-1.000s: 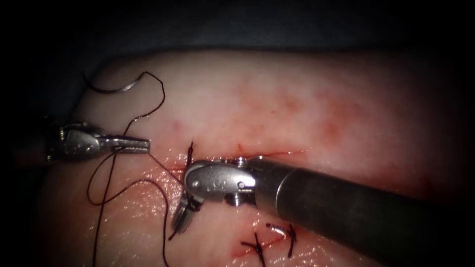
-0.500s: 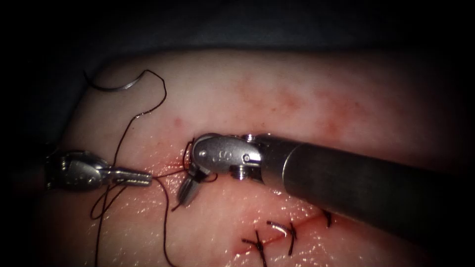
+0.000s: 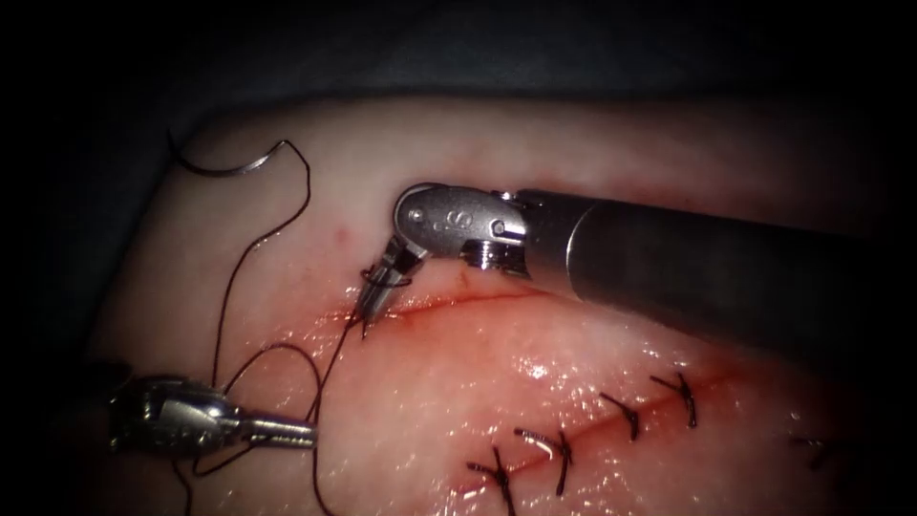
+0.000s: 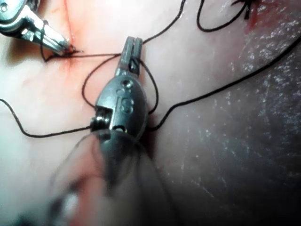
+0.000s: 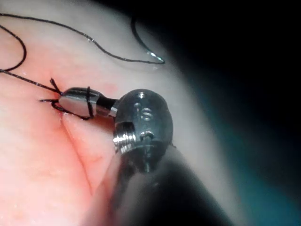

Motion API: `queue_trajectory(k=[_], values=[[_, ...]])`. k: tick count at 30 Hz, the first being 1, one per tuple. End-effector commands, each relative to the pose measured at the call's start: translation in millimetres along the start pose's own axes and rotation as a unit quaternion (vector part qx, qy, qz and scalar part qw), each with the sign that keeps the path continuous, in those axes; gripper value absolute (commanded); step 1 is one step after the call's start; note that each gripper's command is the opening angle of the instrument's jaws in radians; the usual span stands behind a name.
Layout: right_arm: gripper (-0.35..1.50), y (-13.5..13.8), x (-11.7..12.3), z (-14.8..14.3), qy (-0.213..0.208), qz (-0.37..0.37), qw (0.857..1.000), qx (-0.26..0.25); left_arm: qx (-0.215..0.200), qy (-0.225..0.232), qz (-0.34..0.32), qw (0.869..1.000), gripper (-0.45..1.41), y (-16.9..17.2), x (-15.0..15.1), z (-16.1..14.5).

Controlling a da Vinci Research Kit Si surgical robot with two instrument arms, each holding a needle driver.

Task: Wound Closure
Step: Pull the right arm up and the left arm down to secure the knot.

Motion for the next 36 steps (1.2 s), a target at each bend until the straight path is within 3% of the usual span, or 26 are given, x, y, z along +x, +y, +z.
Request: queue_trajectory(k=[1,3,12,21,22,28,29,30,32,36], values=[[-0.35,1.7,0.6,-1.0,0.008,0.002,1.0,-0.006,-0.006,-0.002,0.001,1.0,-0.45,0.1,-0.1,0.7],[-0.35,2.5,0.4,-2.2,0.023,0.011,1.0,-0.016,-0.027,-0.003,0.006,1.0,-0.45,1.9,1.2,1.0],[-0.35,3.1,-0.4,-3.1,0.024,0.017,0.999,-0.028,-0.103,0.011,0.02,0.994,-0.45,5.7,5.6,0.6],[-0.35,3.0,0.0,-3.0,0.024,0.017,0.999,-0.031,-0.159,0.035,0.017,0.987,-0.45,6.9,7.6,-0.9],[-0.35,3.0,0.2,-3.0,0.024,0.018,0.999,-0.035,-0.192,0.048,0.02,0.98,-0.45,7.9,7.4,-0.9],[-0.35,3.0,0.2,-3.0,0.024,0.019,0.999,-0.043,-0.258,0.075,0.032,0.963,-0.45,9.9,7.2,-0.5],[-0.35,3.1,0.2,-3.0,0.023,0.02,0.998,-0.051,-0.287,0.091,0.04,0.953,-0.45,10.9,7.3,-0.3],[-0.35,3.1,0.2,-3.0,0.023,0.02,0.998,-0.051,-0.287,0.091,0.04,0.953,-0.45,10.9,7.3,-0.3],[-0.35,3.2,0.2,-3.1,0.024,0.021,0.998,-0.057,-0.323,0.114,0.041,0.939,-0.45,11.5,7.1,0.0],[-0.35,3.7,0.2,-3.6,0.023,0.03,0.996,-0.084,-0.343,0.116,0.037,0.931,-0.45,12.2,6.2,0.9]])
